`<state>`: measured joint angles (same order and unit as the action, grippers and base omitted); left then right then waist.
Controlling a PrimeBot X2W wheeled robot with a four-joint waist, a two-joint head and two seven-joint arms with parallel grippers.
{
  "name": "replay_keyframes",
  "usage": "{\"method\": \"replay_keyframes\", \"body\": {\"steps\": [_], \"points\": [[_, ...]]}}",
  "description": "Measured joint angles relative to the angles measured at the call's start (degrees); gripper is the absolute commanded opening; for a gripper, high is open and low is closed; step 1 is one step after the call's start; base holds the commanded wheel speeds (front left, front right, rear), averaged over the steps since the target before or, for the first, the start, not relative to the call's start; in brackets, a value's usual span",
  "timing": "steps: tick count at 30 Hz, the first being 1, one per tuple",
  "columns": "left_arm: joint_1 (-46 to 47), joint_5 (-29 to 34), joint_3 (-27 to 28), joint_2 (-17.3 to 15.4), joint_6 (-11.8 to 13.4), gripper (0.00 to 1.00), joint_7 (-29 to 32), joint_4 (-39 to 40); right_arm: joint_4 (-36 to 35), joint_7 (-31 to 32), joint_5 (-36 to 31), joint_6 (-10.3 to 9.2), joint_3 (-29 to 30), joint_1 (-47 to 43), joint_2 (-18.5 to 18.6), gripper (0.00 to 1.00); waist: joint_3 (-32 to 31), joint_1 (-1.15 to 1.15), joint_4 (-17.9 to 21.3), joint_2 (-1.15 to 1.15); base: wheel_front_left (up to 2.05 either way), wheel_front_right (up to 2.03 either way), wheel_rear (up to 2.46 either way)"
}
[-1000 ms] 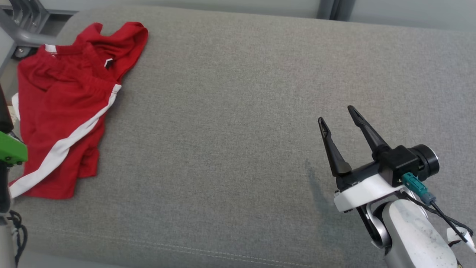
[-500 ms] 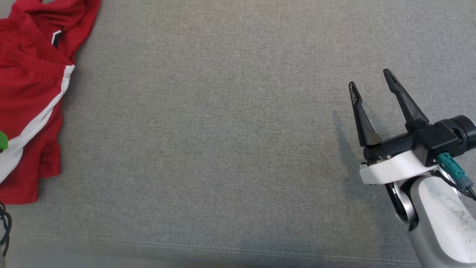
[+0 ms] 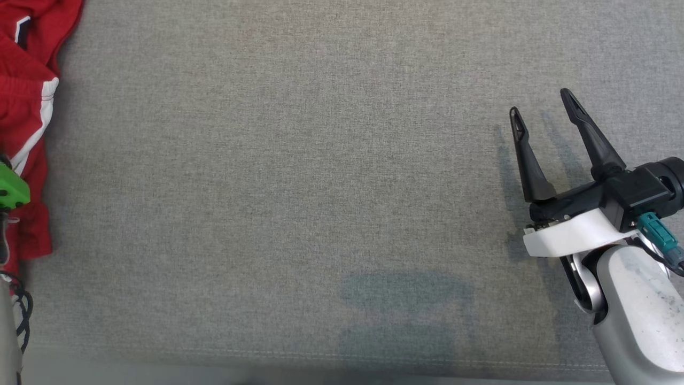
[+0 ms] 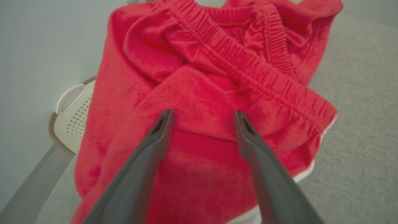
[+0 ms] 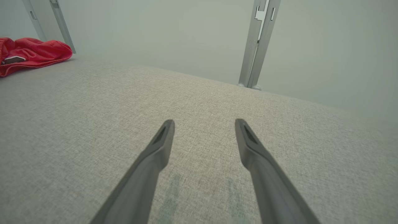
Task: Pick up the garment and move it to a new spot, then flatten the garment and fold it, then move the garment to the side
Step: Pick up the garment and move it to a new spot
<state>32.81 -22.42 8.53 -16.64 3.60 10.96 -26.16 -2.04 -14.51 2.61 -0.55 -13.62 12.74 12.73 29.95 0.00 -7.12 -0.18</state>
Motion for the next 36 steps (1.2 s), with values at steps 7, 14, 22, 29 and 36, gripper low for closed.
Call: {"method": "replay_keyframes", "body": {"steps": [7, 14, 22, 29, 36], "points": [[1.88, 0.00, -1.59, 1.57, -0.12, 0.00, -1.36, -3.49, 0.66, 0.00, 0.02, 0.00, 0.19, 0.49, 0.03, 1.00, 0.02, 0.00, -0.05, 0.00, 0.00, 0.00, 0.00], [3.60, 0.49, -3.12, 1.72, -2.31, 0.00, -5.70, -4.44, 1.68, 0.00, 0.34, -0.02, 0.27, 0.94, -0.20, 1.00, -1.65, 0.00, -0.22, 0.00, 0.00, 0.00, 0.00], [4.70, 0.49, -3.79, 1.83, -5.35, 0.00, -9.57, -4.94, 3.86, -0.03, 1.01, -0.03, 0.42, 0.94, -1.24, 1.00, -4.84, 0.00, -0.88, 0.00, 0.00, 0.00, 0.00], [5.10, 1.67, -7.75, 1.49, -9.47, 0.00, -12.40, -3.32, 5.81, -0.08, 1.70, -0.04, 0.31, 0.93, -2.69, 1.00, -8.97, 0.00, -1.30, 0.00, 0.00, 0.00, 0.00], [6.11, 2.82, -14.39, 1.30, -10.76, 0.00, -13.60, 0.82, 6.91, -0.08, 3.54, -0.59, 0.40, 0.37, -5.23, 1.00, -14.65, 0.00, -0.65, 0.00, 0.00, 0.00, 0.00]]}}
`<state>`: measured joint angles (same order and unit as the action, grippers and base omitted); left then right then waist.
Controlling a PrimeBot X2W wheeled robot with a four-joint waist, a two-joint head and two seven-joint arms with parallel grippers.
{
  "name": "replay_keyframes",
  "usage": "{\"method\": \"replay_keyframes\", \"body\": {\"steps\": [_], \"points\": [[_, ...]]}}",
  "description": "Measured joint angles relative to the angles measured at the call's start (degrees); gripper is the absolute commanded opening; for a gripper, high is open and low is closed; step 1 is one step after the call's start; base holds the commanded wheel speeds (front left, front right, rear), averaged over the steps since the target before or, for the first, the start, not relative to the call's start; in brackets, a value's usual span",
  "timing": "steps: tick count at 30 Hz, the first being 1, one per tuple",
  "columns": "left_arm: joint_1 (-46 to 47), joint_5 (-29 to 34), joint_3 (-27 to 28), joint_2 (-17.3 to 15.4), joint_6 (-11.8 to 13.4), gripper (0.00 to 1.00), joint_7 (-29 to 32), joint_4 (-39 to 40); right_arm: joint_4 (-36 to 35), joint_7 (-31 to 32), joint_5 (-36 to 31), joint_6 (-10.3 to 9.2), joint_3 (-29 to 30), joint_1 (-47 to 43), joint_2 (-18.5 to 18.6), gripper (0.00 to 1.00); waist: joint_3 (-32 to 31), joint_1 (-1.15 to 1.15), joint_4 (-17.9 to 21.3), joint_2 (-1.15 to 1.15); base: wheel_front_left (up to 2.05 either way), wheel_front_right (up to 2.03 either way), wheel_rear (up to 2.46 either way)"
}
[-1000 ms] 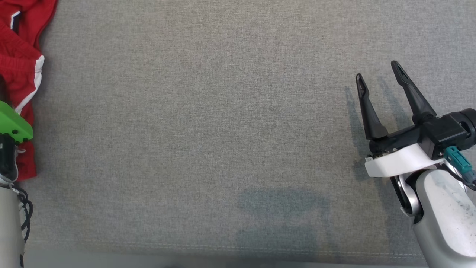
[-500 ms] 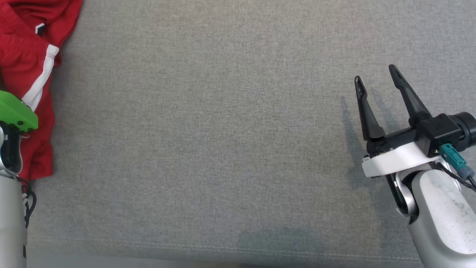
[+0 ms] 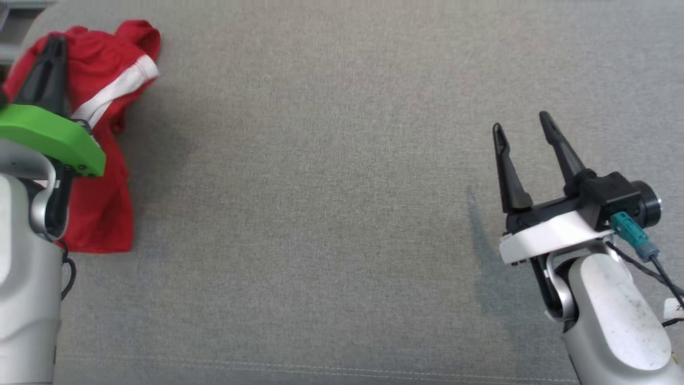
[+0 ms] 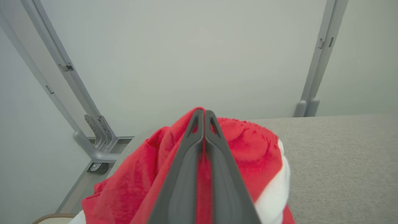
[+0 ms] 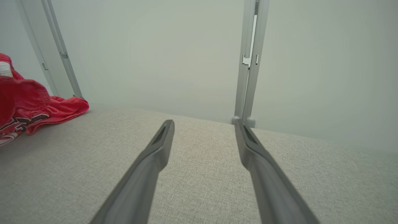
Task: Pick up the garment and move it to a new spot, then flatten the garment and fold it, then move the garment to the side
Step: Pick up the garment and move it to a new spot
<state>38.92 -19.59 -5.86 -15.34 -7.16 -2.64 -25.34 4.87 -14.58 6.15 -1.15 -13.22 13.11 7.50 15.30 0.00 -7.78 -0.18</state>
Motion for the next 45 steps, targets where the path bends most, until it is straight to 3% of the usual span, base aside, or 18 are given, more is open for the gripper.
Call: {"method": "replay_keyframes", "body": {"steps": [7, 22, 34, 41, 45], "points": [[-0.22, -0.51, -6.19, 1.40, -0.23, 0.00, 0.10, 2.97, 1.22, 0.00, 0.77, -0.03, -0.65, -2.97, -2.11, 1.00, -4.47, 0.00, 2.90, 0.00, 0.00, 0.00, 0.00], [-2.69, -8.38, -17.42, 13.78, -0.23, 0.00, 2.10, 4.70, 0.22, 0.00, 0.92, -0.04, -2.07, -4.58, -2.57, 1.00, -7.93, 0.00, 13.84, 0.00, 0.00, 0.00, 0.00], [-2.63, -7.84, -20.38, 13.06, -0.23, 0.00, 2.08, -0.32, -1.26, 0.00, 1.44, -0.42, -3.12, -4.67, -3.78, 1.00, -5.64, 0.00, 23.13, 0.00, 0.00, 0.00, 0.00], [-2.44, -6.81, -21.04, 12.73, -0.23, 0.00, 0.52, -2.07, -1.07, 0.00, 2.02, 1.01, -5.95, -3.92, -4.07, 1.00, -3.32, 0.00, 28.39, 0.00, 0.00, 0.00, 0.00], [-2.07, -6.82, -24.13, 12.81, -0.23, 0.00, -0.02, -3.80, -0.67, 0.00, 3.04, 1.15, -5.73, -3.45, -4.13, 1.00, -1.69, 0.00, 31.86, 0.00, 0.00, 0.00, 0.00]]}}
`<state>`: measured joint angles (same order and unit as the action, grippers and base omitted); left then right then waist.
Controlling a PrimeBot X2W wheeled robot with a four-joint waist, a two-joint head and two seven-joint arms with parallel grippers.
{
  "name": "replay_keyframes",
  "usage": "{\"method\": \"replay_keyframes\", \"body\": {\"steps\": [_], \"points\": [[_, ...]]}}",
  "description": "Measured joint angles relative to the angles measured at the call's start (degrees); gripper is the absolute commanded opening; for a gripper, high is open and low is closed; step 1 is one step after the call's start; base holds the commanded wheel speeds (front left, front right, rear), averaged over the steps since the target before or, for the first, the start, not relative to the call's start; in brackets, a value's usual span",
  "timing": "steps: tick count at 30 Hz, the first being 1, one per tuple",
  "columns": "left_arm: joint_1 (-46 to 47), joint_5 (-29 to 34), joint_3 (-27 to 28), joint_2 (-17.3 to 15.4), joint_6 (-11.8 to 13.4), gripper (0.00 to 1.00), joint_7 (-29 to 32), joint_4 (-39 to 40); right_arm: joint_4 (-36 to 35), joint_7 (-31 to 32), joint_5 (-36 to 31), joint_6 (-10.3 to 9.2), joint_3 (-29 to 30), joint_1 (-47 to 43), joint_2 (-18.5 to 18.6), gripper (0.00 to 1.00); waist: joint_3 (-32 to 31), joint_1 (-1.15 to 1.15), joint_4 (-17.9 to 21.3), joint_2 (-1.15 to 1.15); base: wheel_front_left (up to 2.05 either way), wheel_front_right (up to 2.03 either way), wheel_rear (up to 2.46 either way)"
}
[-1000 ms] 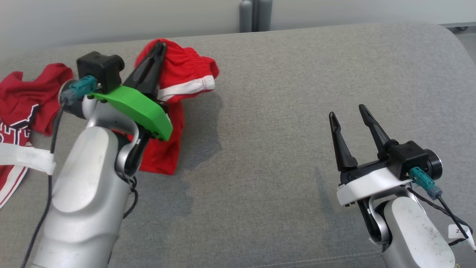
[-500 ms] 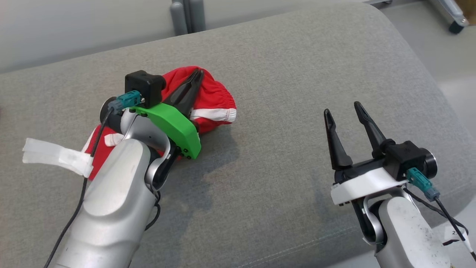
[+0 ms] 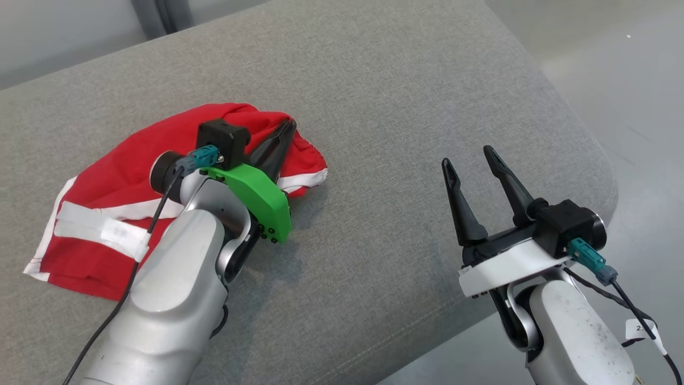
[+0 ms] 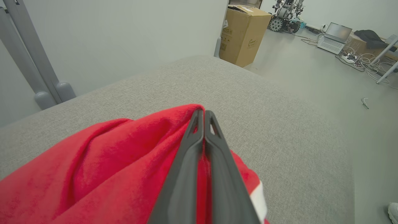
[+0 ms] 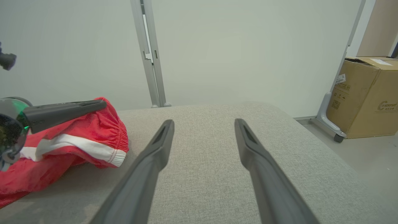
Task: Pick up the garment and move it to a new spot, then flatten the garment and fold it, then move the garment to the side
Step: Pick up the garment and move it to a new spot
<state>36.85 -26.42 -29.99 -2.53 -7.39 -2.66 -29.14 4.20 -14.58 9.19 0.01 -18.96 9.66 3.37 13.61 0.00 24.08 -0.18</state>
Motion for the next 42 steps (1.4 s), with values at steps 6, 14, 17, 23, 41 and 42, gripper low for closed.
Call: {"method": "replay_keyframes", "body": {"steps": [6, 14, 17, 23, 41, 42], "points": [[0.24, -0.21, -2.33, 0.16, 0.00, 1.00, -1.23, -2.60, 0.54, 0.00, 0.37, -0.02, 0.56, 0.19, -0.02, 1.00, 2.09, 0.00, 1.14, 0.00, 0.00, 0.00, 0.00], [0.20, -3.54, -3.80, 0.15, 0.00, 1.00, -3.68, -2.99, 1.66, 0.00, 0.36, -0.02, 2.05, 0.53, -0.08, 1.00, 1.63, 0.00, -2.89, 0.00, 0.00, 0.00, 0.00], [0.04, -4.13, -3.27, 0.19, 0.00, 1.00, -5.09, -3.39, 2.00, 0.00, 0.35, -0.02, 2.74, 0.53, -0.07, 1.00, 1.13, 0.00, -4.71, 0.00, 0.00, 0.00, 0.00], [-2.89, -5.64, -0.03, 0.18, 0.11, 1.00, -6.47, -5.98, 2.72, 0.00, 0.27, -0.02, 4.13, 0.43, 0.25, 1.00, -0.24, 0.00, -8.76, 0.00, 0.00, 0.00, 0.00], [-7.70, -9.20, 6.16, -2.47, 4.10, 1.00, -8.21, -13.66, 3.59, 0.00, -1.66, 1.49, 2.13, 0.02, 0.34, 1.00, -3.37, 0.00, -14.08, 0.00, 0.00, 0.00, 0.00], [-7.64, -9.20, 6.19, -2.49, 4.31, 1.00, -8.14, -14.15, 3.59, 0.00, -1.81, 1.49, 2.14, 0.02, 0.43, 1.00, -3.15, 0.00, -13.76, 0.00, 0.00, 0.00, 0.00]]}}
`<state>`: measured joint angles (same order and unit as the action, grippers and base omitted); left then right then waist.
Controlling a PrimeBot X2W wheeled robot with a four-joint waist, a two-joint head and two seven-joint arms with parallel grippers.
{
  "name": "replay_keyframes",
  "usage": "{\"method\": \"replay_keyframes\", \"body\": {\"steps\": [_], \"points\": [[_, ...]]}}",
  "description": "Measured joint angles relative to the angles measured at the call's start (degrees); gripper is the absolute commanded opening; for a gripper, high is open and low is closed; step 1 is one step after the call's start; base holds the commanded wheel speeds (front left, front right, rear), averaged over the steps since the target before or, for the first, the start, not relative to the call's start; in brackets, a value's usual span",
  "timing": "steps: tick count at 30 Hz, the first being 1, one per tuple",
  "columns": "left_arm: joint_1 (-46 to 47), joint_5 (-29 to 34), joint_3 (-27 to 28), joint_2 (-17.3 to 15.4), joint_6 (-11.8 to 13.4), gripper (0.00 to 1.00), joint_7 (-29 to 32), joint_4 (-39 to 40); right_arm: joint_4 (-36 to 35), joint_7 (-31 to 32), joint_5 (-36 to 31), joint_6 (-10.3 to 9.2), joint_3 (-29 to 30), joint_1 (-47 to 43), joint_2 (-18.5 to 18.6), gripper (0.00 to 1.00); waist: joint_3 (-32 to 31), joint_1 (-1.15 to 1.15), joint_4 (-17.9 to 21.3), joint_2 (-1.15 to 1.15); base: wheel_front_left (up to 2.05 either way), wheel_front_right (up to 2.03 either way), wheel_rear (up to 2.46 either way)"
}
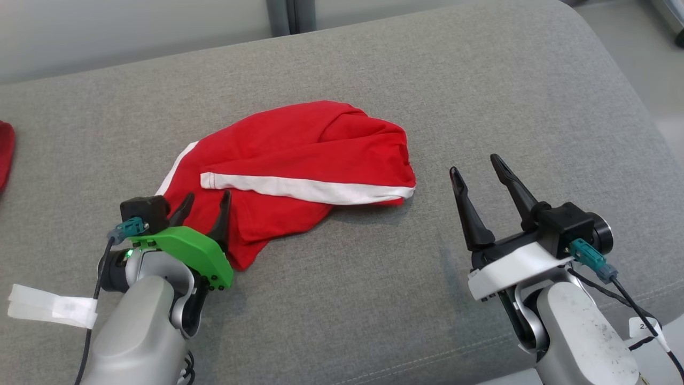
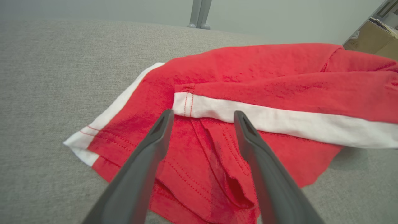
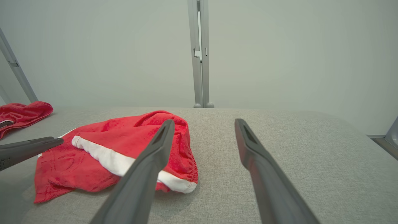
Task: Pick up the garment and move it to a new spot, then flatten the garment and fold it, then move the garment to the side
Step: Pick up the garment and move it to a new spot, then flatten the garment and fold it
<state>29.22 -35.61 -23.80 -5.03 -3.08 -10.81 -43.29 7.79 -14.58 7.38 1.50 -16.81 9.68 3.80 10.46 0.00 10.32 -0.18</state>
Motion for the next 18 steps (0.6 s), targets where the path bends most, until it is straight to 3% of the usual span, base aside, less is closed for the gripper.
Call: {"method": "replay_keyframes", "body": {"steps": [18], "points": [[2.82, -0.40, 1.49, -1.87, 1.07, 1.00, -0.43, -4.45, -0.63, 0.00, -0.47, -0.01, 1.65, 0.15, 0.40, 1.00, 4.21, 0.00, 3.98, 0.00, 0.00, 0.00, 0.00]]}}
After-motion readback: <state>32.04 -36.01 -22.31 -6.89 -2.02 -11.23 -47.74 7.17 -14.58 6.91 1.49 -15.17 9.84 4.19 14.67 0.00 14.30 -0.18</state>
